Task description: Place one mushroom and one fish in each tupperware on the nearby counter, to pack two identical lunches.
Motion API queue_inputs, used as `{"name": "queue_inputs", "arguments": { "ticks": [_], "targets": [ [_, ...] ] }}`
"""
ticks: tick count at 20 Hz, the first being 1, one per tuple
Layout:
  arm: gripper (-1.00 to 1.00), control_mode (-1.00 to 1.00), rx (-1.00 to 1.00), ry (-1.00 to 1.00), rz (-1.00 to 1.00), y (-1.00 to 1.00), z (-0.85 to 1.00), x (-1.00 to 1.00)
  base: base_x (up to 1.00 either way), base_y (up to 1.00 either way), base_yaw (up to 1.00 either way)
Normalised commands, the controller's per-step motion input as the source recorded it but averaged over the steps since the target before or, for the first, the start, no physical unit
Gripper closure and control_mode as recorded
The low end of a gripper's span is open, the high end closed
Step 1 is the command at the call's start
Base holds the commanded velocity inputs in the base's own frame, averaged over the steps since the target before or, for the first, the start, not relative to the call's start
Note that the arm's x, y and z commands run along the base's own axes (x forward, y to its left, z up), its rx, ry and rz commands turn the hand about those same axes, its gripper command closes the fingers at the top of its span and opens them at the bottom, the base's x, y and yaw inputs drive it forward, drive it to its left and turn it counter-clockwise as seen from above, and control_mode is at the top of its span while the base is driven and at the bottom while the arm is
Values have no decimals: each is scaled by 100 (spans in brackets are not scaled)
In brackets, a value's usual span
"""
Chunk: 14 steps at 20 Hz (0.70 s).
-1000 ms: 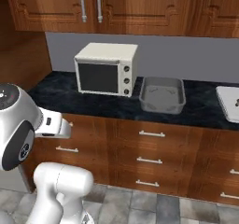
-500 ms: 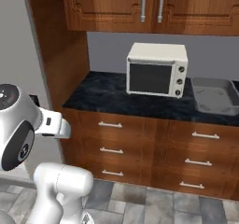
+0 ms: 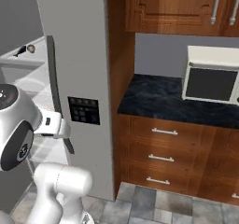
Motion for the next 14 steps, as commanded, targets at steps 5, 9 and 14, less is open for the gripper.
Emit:
{"name": "queue_inputs", "arguments": {
  "ticks": [5, 9, 14],
  "targets": [
    [-100, 100, 0, 0, 0, 0, 0, 0, 0, 17, 34],
    [-100, 100, 0, 0, 0, 0, 0, 0, 0, 9, 41],
    [-100, 100, 0, 0, 0, 0, 0, 0, 14, 53, 35]
  ]
}}
